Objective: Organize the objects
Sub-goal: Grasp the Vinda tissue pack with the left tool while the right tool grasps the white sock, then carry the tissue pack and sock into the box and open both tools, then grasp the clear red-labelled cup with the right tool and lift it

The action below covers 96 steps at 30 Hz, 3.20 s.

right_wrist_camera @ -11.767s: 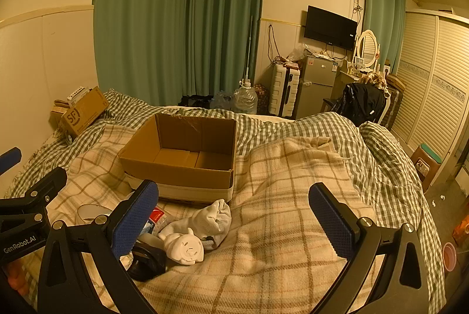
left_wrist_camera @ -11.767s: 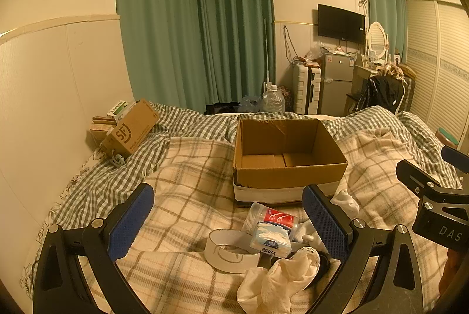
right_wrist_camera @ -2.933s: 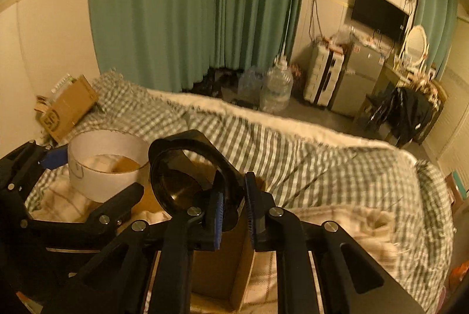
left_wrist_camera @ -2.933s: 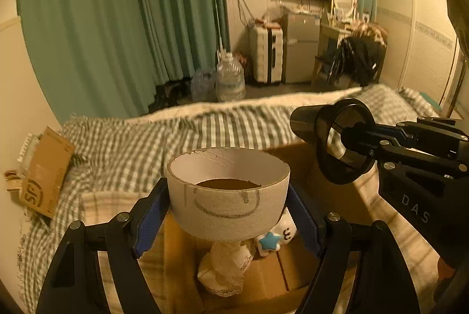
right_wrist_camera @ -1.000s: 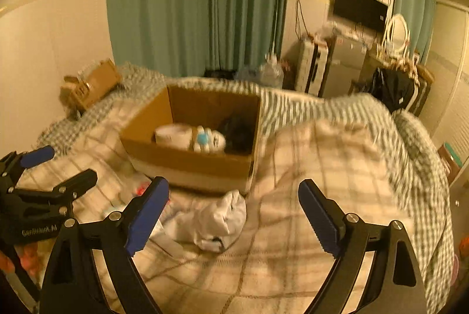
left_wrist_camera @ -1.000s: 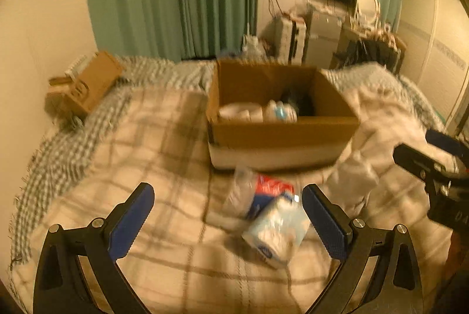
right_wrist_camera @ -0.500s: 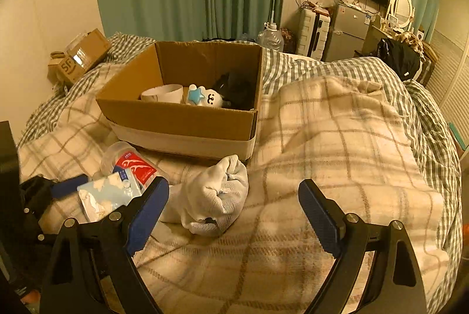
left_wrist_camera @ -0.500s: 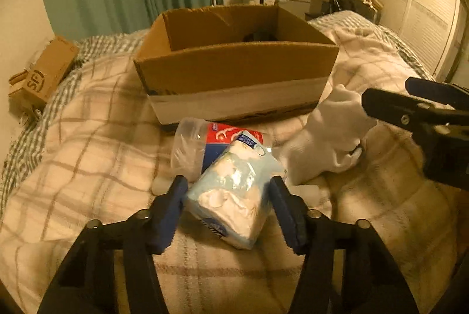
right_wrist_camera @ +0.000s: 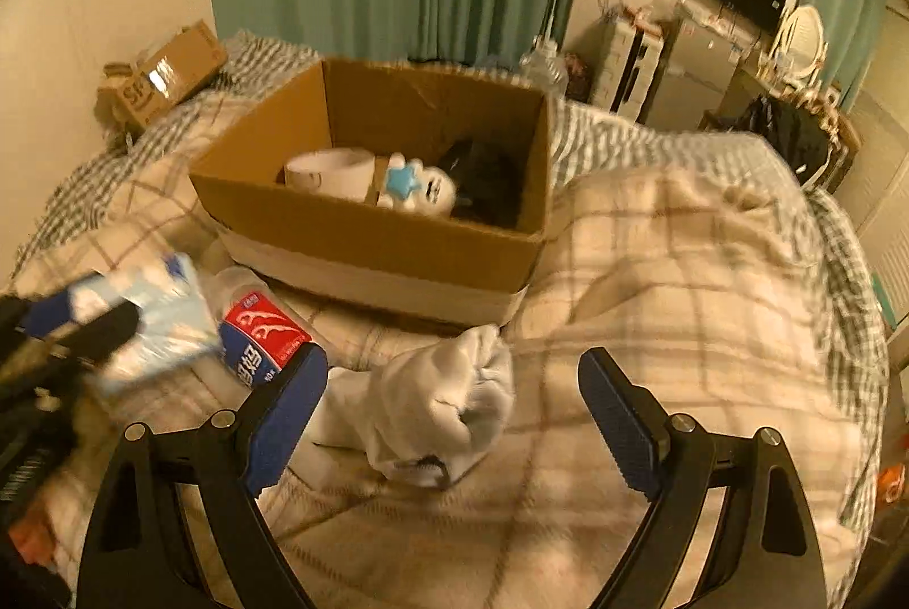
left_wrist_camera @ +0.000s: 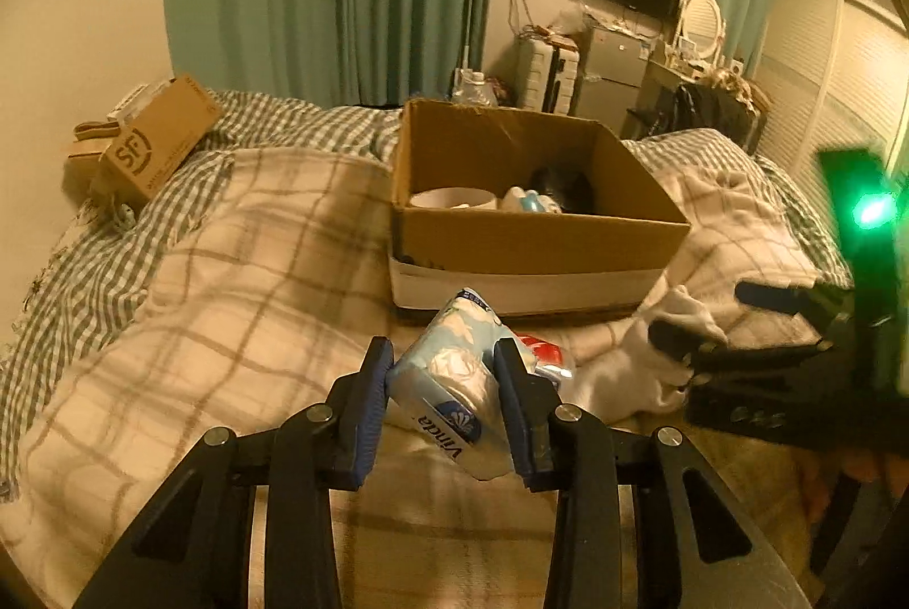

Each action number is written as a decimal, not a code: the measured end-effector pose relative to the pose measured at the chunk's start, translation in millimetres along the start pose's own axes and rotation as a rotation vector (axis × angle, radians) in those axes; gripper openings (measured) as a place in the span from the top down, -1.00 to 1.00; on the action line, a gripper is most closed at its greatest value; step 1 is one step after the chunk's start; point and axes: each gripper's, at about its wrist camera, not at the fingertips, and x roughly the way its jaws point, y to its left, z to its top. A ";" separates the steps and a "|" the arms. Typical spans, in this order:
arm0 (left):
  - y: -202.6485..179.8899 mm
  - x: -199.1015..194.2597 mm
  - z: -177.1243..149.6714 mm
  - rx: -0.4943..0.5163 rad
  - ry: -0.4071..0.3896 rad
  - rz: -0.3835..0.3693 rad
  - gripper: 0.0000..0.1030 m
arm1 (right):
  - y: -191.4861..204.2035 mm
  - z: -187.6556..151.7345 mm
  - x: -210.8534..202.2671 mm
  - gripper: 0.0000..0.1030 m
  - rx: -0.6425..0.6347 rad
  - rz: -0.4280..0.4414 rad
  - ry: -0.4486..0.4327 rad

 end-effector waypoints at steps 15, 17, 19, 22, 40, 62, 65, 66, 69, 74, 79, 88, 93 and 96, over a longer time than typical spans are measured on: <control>4.7 0.8 -15.4 -0.007 0.063 0.000 0.57 | 13.9 -19.2 3.2 0.25 -0.054 -0.017 0.030; 5.8 -2.3 -16.0 -0.017 0.064 -0.005 0.59 | 15.0 -20.5 -7.3 0.29 -0.059 -0.023 0.001; 6.7 -8.0 -15.6 -0.028 0.060 -0.006 0.59 | 14.1 -21.7 -18.7 0.30 -0.056 -0.024 -0.028; 5.4 -20.5 -10.9 -0.029 0.037 -0.008 0.59 | 11.0 -20.4 -41.5 0.33 -0.036 -0.018 -0.089; -18.1 -40.2 116.3 0.058 -0.143 -0.038 0.59 | -21.4 67.1 -124.0 0.34 -0.019 -0.024 -0.337; -31.9 126.9 165.7 0.112 -0.023 0.006 0.59 | -35.6 166.2 44.8 0.34 0.005 0.014 -0.187; -30.0 139.4 159.7 0.116 0.002 0.007 0.59 | -37.4 158.8 65.6 0.34 0.010 0.021 -0.138; -30.2 142.7 157.8 0.113 0.012 0.007 0.59 | -36.8 157.1 69.5 0.34 0.009 0.028 -0.130; -28.0 144.8 153.5 0.113 0.027 -0.003 0.58 | -36.5 152.4 71.9 0.28 0.019 0.050 -0.132; -29.5 129.7 152.9 0.118 0.022 -0.005 -0.05 | -46.1 151.0 55.5 -0.30 0.076 0.053 -0.168; -22.9 90.0 154.7 0.111 -0.039 0.018 -0.63 | -60.5 150.4 11.8 -0.44 0.144 0.044 -0.233; -1.0 -4.4 146.0 0.099 -0.154 0.034 -1.00 | -55.8 125.7 -87.3 -0.82 0.174 -0.002 -0.336; 11.2 -45.2 133.1 0.075 -0.196 0.029 -1.00 | -39.4 100.2 -129.9 -0.93 0.155 -0.029 -0.369; 16.1 -61.2 119.2 0.074 -0.207 0.025 -1.00 | -30.6 82.6 -146.8 -0.99 0.161 -0.032 -0.384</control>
